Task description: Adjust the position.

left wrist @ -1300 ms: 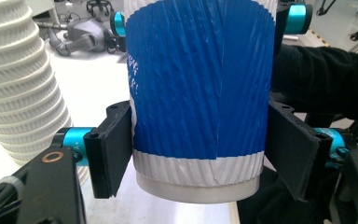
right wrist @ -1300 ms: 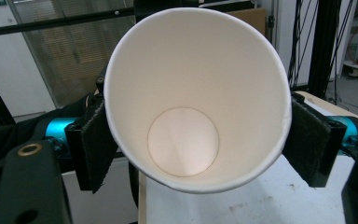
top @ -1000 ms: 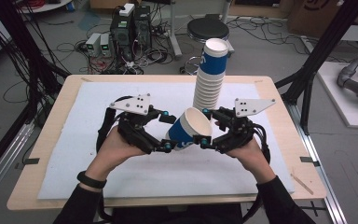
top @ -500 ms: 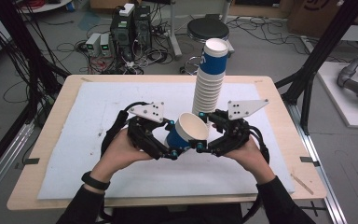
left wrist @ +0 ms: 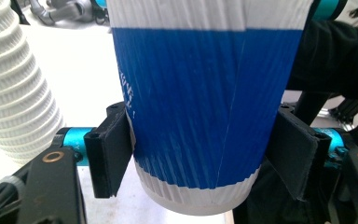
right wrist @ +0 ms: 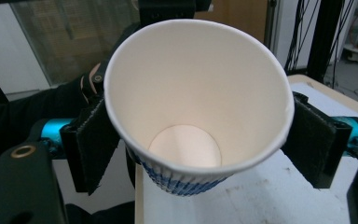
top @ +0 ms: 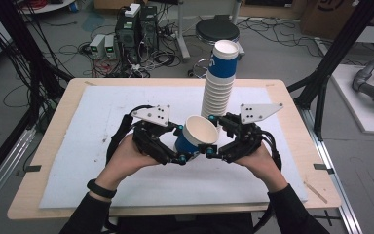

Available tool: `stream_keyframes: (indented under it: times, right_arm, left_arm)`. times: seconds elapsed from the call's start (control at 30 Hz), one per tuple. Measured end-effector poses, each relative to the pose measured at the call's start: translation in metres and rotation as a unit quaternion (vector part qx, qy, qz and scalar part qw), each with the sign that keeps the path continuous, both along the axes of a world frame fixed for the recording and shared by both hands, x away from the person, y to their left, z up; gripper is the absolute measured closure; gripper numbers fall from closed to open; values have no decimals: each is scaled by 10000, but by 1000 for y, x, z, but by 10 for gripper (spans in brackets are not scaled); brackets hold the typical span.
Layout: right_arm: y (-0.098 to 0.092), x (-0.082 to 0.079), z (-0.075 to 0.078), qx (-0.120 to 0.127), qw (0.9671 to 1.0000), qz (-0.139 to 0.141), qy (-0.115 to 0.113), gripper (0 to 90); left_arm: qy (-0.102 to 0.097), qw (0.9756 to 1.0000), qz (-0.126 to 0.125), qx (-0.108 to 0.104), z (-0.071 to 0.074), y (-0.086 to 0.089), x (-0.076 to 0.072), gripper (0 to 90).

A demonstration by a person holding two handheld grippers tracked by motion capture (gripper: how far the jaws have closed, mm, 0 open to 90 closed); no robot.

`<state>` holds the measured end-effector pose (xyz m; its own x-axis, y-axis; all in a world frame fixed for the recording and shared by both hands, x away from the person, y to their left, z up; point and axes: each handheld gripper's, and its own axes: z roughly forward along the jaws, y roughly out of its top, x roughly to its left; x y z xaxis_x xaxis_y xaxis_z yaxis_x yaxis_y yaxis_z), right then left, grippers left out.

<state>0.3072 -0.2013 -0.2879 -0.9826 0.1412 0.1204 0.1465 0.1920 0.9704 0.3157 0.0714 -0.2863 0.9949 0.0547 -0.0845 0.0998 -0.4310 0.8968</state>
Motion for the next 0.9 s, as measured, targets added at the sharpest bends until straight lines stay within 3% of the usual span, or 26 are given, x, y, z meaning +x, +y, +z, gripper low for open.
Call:
stream_keyframes:
  times: [0.3, 0.67, 0.9]
  right_arm:
    - [-3, 0, 1, 286, 9995, 37, 125, 170]
    - [1, -2, -1, 210, 9997, 96, 12, 222]
    - [0, -3, 0, 191, 9998, 7, -101, 227]
  left_arm:
    - [-42, 9992, 53, -390, 4, 4, -1, 282]
    - [-31, 9995, -14, -299, -3, -4, -2, 281]
    - [-18, 9996, 136, -263, -1, 1, -1, 231]
